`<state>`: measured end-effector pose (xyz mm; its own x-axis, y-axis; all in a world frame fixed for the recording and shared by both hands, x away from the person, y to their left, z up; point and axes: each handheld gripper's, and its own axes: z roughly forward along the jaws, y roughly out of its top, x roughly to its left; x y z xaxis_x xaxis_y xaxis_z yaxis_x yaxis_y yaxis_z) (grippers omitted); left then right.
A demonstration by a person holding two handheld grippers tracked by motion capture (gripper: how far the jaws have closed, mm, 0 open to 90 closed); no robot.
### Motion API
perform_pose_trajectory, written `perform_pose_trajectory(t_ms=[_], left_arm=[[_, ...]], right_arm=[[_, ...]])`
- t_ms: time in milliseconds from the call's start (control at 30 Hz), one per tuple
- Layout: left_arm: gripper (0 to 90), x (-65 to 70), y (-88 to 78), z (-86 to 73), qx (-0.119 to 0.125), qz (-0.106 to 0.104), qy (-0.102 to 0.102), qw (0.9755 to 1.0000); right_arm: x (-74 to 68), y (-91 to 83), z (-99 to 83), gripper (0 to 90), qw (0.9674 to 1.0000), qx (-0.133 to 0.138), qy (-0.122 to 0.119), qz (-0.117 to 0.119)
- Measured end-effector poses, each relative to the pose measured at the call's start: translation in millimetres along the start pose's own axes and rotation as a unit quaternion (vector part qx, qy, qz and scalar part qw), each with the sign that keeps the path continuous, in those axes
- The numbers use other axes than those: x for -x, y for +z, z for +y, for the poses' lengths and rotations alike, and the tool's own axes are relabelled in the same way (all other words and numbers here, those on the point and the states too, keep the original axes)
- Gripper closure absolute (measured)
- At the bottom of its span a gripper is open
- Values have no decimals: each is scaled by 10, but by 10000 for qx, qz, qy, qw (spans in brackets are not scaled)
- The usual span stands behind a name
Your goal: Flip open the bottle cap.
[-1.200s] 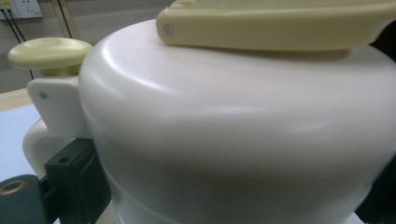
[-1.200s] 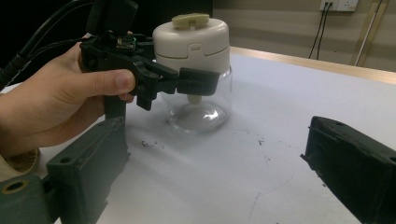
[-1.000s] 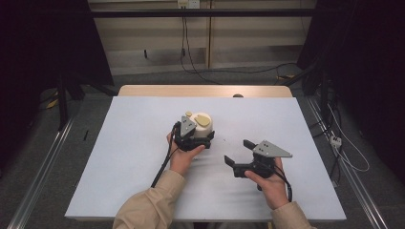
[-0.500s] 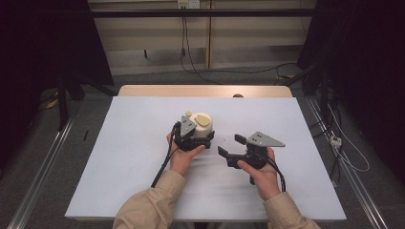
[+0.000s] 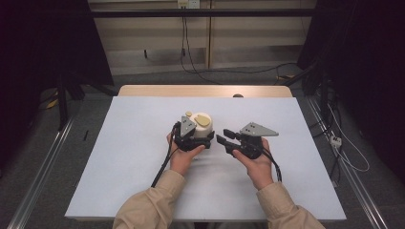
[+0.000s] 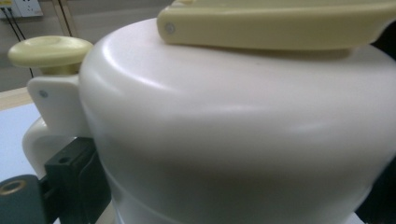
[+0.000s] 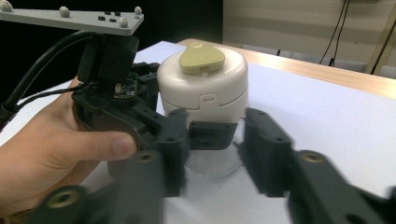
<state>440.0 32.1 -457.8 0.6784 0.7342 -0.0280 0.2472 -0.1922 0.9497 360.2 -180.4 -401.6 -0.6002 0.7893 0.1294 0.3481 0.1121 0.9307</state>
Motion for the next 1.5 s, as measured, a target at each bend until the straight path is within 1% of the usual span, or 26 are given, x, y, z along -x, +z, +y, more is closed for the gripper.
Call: perform_pose_trajectory(t_ms=[100, 200, 300, 333, 400, 467, 633, 767, 867, 1033, 1100, 1133, 1167, 1267, 1400, 1500], left_arm=[[52, 1, -1, 0, -9, 6, 8, 10000], [52, 1, 1, 1, -3, 2, 0, 10000], [52, 1, 1, 3, -9, 5, 0, 10000], [52, 9, 2, -1, 8, 5, -55, 10000], [52, 10, 2, -1, 6, 5, -58, 10000], [52, 10, 3, -2, 10, 3, -59, 10000], [52, 1, 1, 4, -20, -3, -4, 10000], [52, 0, 0, 2, -15, -1, 12, 10000], [52, 3, 2, 1, -8, 0, -22, 10000], [52, 4, 1, 1, -5, 3, -34, 10000], [52, 3, 2, 0, -4, -1, -23, 10000], [52, 2, 1, 0, -7, -3, -17, 10000], [52, 3, 1, 0, -9, -4, -13, 10000], [52, 3, 2, 1, -8, 0, -19, 10000], [52, 6, 1, 0, -4, 13, -35, 10000], [52, 6, 1, -2, 1, 10, -31, 10000]], right_arm=[[4, 36, 17, 756, 10000, -57, 4, 63], [4, 72, 31, 819, 9999, -88, 13, 111], [8, 106, 61, 865, 9998, -122, 13, 153], [12, 117, 74, 876, 9998, -141, 7, 152], [13, 138, 93, 893, 9998, -126, 10, 175], [9, 154, 111, 899, 9997, -166, -22, 149], [20, 193, 148, 900, 9996, -151, 15, 225], [22, 219, 179, 900, 9997, -182, -74, 174], [33, 234, 198, 900, 9997, -163, -55, 175], [34, 263, 225, 900, 9996, -211, -105, 156], [24, 277, 233, 900, 9995, -252, -160, 143], [19, 288, 234, 900, 9994, -279, -152, 129], [16, 298, 234, 900, 9993, -296, -148, 166], [5, 324, 229, 900, 9991, -342, -200, 147], [0, 350, 233, 900, 9992, -330, -189, 149], [-17, 372, 241, 900, 9990, -362, -245, 121]])
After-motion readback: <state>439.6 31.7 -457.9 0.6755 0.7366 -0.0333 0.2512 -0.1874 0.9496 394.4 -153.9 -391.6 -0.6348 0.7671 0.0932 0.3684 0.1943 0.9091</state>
